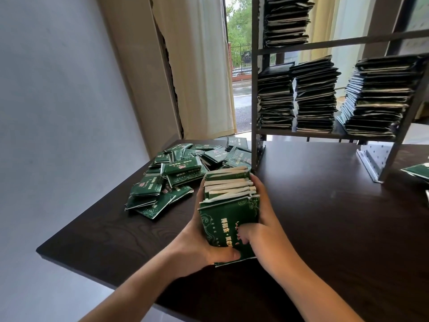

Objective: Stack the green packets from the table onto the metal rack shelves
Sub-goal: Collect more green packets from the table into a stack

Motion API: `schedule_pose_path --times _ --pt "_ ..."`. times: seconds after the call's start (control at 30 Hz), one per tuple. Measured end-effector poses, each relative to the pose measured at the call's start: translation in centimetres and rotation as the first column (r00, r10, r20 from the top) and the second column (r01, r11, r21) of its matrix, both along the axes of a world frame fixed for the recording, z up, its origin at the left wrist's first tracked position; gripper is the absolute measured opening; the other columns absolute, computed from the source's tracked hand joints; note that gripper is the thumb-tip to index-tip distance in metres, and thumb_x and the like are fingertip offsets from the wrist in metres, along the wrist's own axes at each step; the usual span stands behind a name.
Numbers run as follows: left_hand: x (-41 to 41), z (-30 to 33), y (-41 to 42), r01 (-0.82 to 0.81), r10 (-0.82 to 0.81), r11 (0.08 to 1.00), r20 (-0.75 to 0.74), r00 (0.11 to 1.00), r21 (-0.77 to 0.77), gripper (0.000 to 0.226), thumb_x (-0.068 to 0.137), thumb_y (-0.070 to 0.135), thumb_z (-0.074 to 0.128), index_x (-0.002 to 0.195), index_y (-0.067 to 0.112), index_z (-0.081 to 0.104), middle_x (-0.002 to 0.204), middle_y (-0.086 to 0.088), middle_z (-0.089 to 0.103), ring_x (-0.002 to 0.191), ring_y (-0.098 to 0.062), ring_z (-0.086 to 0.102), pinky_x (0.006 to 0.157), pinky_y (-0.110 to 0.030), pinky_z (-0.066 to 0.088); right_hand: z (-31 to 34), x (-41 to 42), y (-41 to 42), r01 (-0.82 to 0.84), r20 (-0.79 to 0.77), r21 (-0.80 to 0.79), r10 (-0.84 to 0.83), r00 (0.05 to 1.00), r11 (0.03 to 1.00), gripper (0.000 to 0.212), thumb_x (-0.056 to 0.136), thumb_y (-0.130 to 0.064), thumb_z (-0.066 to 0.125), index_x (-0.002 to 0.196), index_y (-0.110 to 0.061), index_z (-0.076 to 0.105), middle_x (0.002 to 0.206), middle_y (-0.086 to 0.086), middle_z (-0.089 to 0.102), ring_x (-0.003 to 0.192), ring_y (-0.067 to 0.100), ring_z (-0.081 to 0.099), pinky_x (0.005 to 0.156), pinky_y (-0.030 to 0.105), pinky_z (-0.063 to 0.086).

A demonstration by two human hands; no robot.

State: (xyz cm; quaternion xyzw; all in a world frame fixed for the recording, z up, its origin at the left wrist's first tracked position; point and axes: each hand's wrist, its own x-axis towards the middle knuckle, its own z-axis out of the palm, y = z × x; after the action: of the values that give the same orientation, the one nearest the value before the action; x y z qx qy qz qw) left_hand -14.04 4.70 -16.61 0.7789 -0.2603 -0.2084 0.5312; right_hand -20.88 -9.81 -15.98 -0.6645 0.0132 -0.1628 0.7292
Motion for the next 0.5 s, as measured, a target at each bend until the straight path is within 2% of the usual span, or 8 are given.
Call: schedule_pose_path --times 0.07,0.1,0.2,0.27,0.33,0.4,0.47,0.5 --pt "0.1 0.0 0.1 0.01 -0.011 0.998 0.014 1.0 0.059 0.109 0.053 0.019 0.094 0.147 0.011 0.042 0.111 0.009 0.074 0.105 -0.003 0.069 0.092 -0.024 0.055 -0.2 0.2 0.0 0.006 0.002 -0.026 -0.006 1.0 1.0 0.095 0.049 -0.009 0.057 0.121 -0.071 0.046 0.14 -0.005 0.052 0.133 0.017 0.05 0.109 0.053 0.043" --pt "0.1 0.2 0.2 0.013 -0.015 0.997 0.016 1.0 0.079 0.1 0.052 0.019 0.095 0.141 0.015 0.049 0.11 0.011 0.074 0.104 -0.003 0.069 0.091 -0.023 0.055 -0.3 0.2 -0.1 0.008 -0.002 -0.04 -0.009 1.0 0.999 0.096 0.049 -0.011 0.057 0.123 -0.07 0.045 0.139 -0.006 0.052 0.133 0.017 0.049 0.109 0.053 0.042" --pt "0.3 0.7 -0.1 0.031 -0.032 0.997 0.011 0.999 0.067 0.087 0.059 0.0 0.092 0.134 0.014 0.052 0.103 0.013 0.075 0.097 -0.002 0.07 0.08 -0.014 0.052 -0.3 0.2 -0.3 0.024 -0.031 -0.063 -0.026 0.999 0.998 0.095 0.05 -0.012 0.057 0.126 -0.068 0.043 0.136 -0.006 0.053 0.128 0.014 0.052 0.107 0.051 0.046" --pt "0.3 1.6 -0.2 0.025 -0.024 1.0 -0.054 0.998 0.012 0.085 0.053 -0.004 0.087 0.131 0.01 0.053 0.098 0.008 0.077 0.092 -0.005 0.072 0.076 -0.016 0.053 -0.3 0.3 -0.3 0.017 -0.042 -0.038 -0.019 0.999 0.999 0.091 0.051 -0.018 0.061 0.129 -0.064 0.045 0.135 -0.003 0.054 0.125 0.017 0.054 0.103 0.05 0.049" --pt "0.7 2.5 -0.1 0.022 -0.037 0.995 -0.161 0.986 -0.096 0.071 0.052 -0.01 0.076 0.12 0.004 0.061 0.097 -0.005 0.077 0.09 -0.016 0.073 0.075 -0.024 0.056 0.0 0.3 -0.4 -0.01 -0.052 0.016 0.011 0.999 1.0 0.084 0.055 -0.034 0.067 0.131 -0.062 0.045 0.136 -0.001 0.053 0.124 0.019 0.057 0.102 0.047 0.05" --pt "0.8 3.4 0.4 0.049 -0.104 0.981 -0.288 0.952 -0.189 0.056 0.055 -0.014 0.069 0.108 0.004 0.072 0.103 -0.017 0.075 0.096 -0.029 0.072 0.085 -0.037 0.058 0.4 0.2 -0.6 -0.033 -0.069 0.043 0.036 0.997 0.999 0.087 0.058 -0.046 0.075 0.137 -0.059 0.041 0.137 -0.004 0.055 0.121 0.019 0.061 0.101 0.043 0.052" --pt "0.7 4.2 0.8 0.111 -0.17 0.979 -0.386 0.907 -0.171 0.058 0.058 -0.011 0.068 0.114 0.004 0.071 0.115 -0.023 0.071 0.11 -0.04 0.067 0.103 -0.049 0.05 0.7 0.1 -0.9 -0.061 -0.081 0.057 0.065 0.995 0.997 0.094 0.066 -0.041 0.085 0.144 -0.051 0.034 0.129 -0.007 0.063 0.109 0.015 0.069 0.092 0.033 0.057" --pt "0.7 4.3 0.9 0.137 -0.182 0.981 -0.41 0.894 -0.136 0.061 0.058 -0.01 0.069 0.118 0.004 0.068 0.119 -0.023 0.07 0.114 -0.041 0.065 0.107 -0.05 0.046 0.9 0.0 -1.0 -0.08 -0.086 0.07 0.086 0.993 0.994 0.099 0.068 -0.037 0.087 0.147 -0.049 0.029 0.123 -0.01 0.068 0.103 0.013 0.072 0.087 0.03 0.058"
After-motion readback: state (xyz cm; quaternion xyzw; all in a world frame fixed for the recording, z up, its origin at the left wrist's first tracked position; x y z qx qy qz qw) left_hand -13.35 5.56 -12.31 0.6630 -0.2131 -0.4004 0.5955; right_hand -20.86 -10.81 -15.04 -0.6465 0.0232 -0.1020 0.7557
